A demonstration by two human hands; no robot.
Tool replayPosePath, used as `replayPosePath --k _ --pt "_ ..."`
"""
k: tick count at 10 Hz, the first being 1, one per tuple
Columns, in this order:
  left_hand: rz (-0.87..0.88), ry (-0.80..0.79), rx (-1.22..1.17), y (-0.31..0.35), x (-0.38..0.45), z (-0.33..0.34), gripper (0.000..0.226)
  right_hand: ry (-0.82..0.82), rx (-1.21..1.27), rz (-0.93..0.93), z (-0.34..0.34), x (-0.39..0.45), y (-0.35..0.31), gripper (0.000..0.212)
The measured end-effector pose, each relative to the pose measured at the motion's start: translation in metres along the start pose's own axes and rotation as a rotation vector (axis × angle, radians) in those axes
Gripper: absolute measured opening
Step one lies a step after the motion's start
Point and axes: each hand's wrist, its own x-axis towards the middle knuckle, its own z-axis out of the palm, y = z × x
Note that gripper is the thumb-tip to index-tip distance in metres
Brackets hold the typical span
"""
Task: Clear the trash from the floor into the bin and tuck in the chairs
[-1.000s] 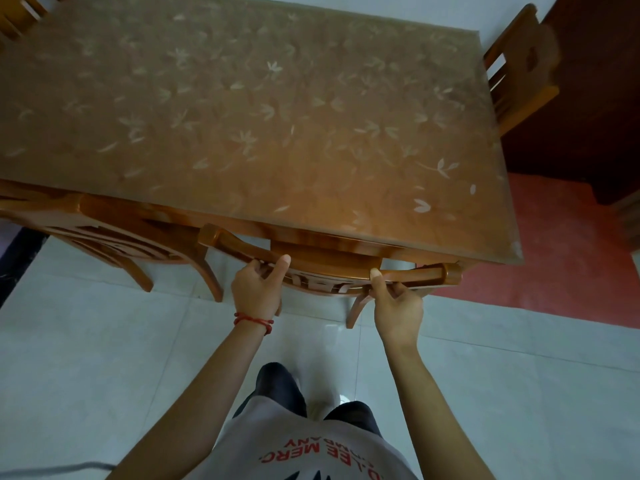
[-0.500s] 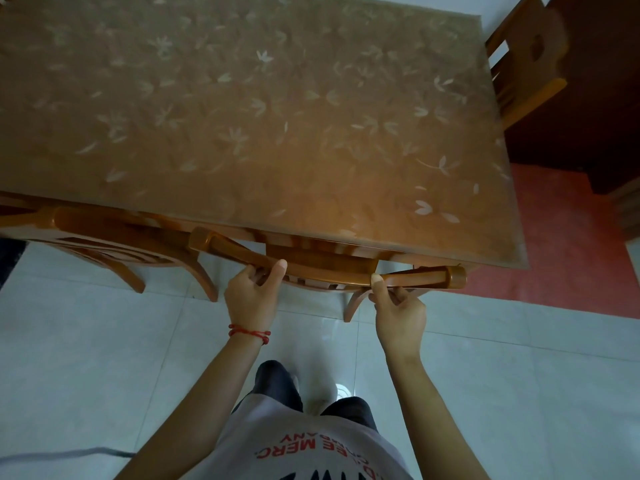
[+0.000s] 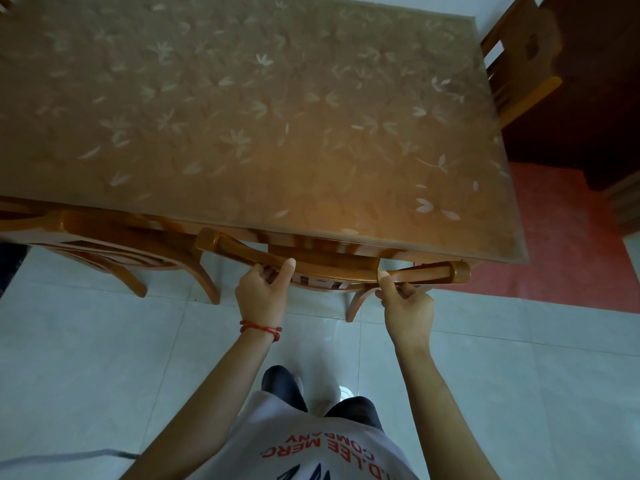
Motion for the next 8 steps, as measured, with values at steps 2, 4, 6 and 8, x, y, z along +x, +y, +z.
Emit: replayPosePath --k 2,4,6,8 --pt "-0.010 -0.032 0.028 0.002 -0.001 -0.002 0.036 0.003 -0.021 0.014 -0.002 -0.001 -0.002 0.027" --pt "-0.003 -0.089 0.110 0.003 -0.002 -0.008 0.039 -0.045 -0.086 -0.040 -0.005 -0.006 -0.002 0.037" --pt "0.067 -0.114 0.189 -0.007 -0.020 -0.022 0.038 -0.163 -0.217 -0.149 -0.016 -0.014 -0.002 0.036" --pt "0.329 -0.083 0.326 -0.018 -0.054 -0.030 0.039 -0.221 -0.380 -0.457 -0.035 -0.031 0.008 0.027"
